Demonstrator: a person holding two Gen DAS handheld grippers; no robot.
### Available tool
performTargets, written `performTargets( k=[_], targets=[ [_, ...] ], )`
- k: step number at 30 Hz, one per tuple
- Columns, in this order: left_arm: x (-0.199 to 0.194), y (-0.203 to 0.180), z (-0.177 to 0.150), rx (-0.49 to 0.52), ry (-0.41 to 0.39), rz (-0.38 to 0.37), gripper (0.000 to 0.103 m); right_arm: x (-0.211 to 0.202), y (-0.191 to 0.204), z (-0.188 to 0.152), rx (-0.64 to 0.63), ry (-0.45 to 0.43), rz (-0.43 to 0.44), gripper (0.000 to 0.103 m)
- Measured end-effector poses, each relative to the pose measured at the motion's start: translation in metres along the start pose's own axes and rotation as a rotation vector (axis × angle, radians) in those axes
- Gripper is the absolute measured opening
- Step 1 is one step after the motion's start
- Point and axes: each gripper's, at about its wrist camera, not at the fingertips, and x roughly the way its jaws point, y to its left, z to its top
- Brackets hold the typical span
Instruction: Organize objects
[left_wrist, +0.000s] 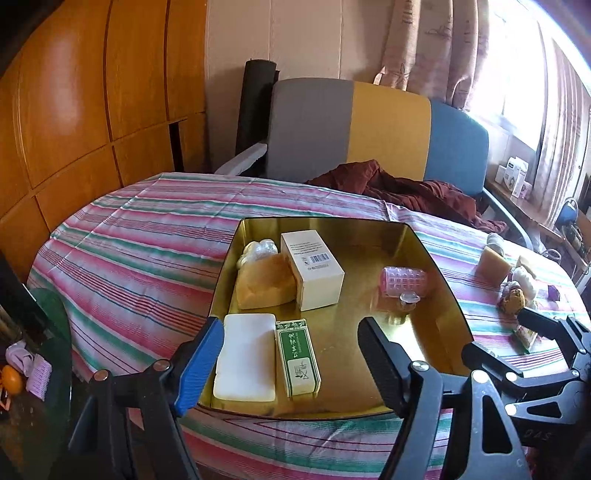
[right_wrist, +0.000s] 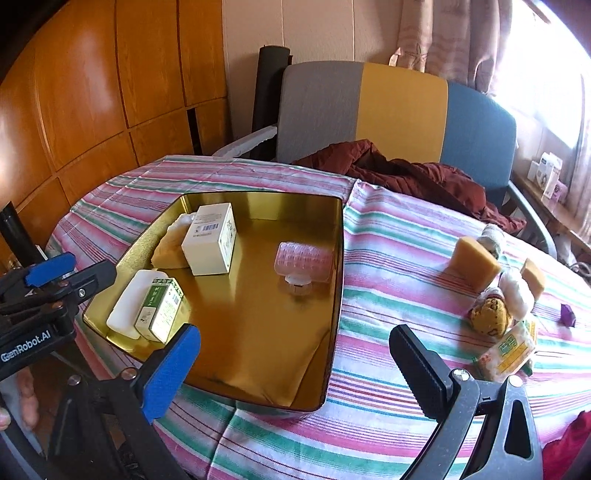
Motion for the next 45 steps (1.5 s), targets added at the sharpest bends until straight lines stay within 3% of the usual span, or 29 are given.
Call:
performTargets(
  k=[45],
  targets=[
    [-0.004, -0.041, 0.003, 0.131, 0.001, -0.029, 0.076, 0.005, -0.039, -0.004, 0.097, 0.006, -0.025, 0.103]
  ],
)
